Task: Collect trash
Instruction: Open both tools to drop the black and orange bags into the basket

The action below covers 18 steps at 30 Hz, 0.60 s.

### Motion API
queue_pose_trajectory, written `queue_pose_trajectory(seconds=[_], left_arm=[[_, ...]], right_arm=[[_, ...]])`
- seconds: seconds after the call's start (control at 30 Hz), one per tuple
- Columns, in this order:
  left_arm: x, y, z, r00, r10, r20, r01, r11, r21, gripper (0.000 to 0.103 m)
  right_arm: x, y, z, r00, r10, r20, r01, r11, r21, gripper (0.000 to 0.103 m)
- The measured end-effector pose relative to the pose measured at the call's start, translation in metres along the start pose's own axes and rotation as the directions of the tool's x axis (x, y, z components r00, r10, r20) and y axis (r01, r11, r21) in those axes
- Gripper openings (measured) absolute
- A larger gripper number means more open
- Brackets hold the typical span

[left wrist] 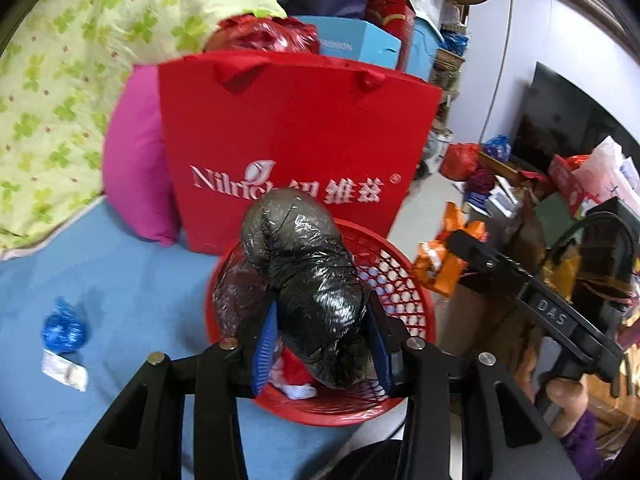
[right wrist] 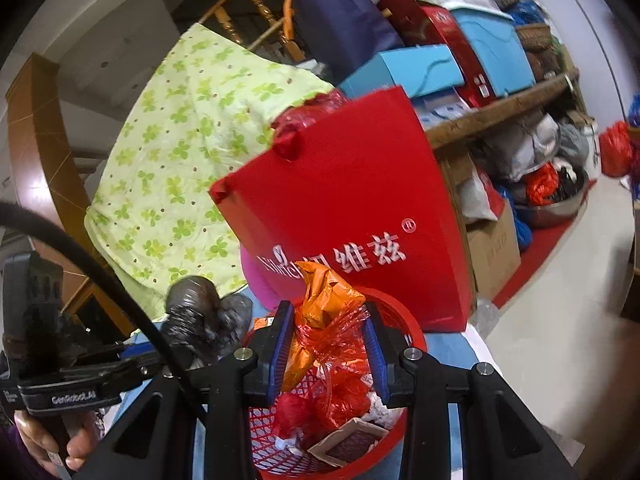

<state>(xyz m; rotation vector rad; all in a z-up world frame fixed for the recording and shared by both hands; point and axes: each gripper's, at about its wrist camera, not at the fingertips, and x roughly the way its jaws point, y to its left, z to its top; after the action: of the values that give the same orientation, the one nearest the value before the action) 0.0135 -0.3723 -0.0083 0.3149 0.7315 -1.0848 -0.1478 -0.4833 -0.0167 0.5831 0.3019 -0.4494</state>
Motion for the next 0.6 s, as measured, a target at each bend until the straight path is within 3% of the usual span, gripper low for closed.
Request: queue_pose_trajectory(seconds=[0.07, 0.13, 0.4, 0.6], left_arm=[[0.008, 0.0, -0.003, 1.0, -0.02, -0.011, 0.02, 1.0, -0.012, 0.062], [0.013, 0.002, -0.007, 1.0, -0.029, -0.012, 0.028, 0.999, -0.025, 0.065], [0.009, 0.045, -0.037, 0.999, 0.025, -0.03, -0.029, 0.993, -0.113, 0.066], [-0.008, 0.116, -0.087, 0.989, 0.134, -0.069, -0.147, 0.959, -0.244, 0.067]], right_arm=[[0.004, -0.005, -0.002, 1.0, -0.008, -0.013, 0.009, 1.0, 0.013, 0.041], [0.009, -0.009, -0.005, 0.999, -0.009, -0.034, 0.01, 0.999, 0.038, 0.072], [0.01, -0.003, -0.012, 1.0, -0.011, -0.026, 0.012, 1.0, 0.026, 0.073], [0.011, 0.03, -0.014, 0.999, 0.035, -0.016, -0.035, 0.999, -0.034, 0.073]])
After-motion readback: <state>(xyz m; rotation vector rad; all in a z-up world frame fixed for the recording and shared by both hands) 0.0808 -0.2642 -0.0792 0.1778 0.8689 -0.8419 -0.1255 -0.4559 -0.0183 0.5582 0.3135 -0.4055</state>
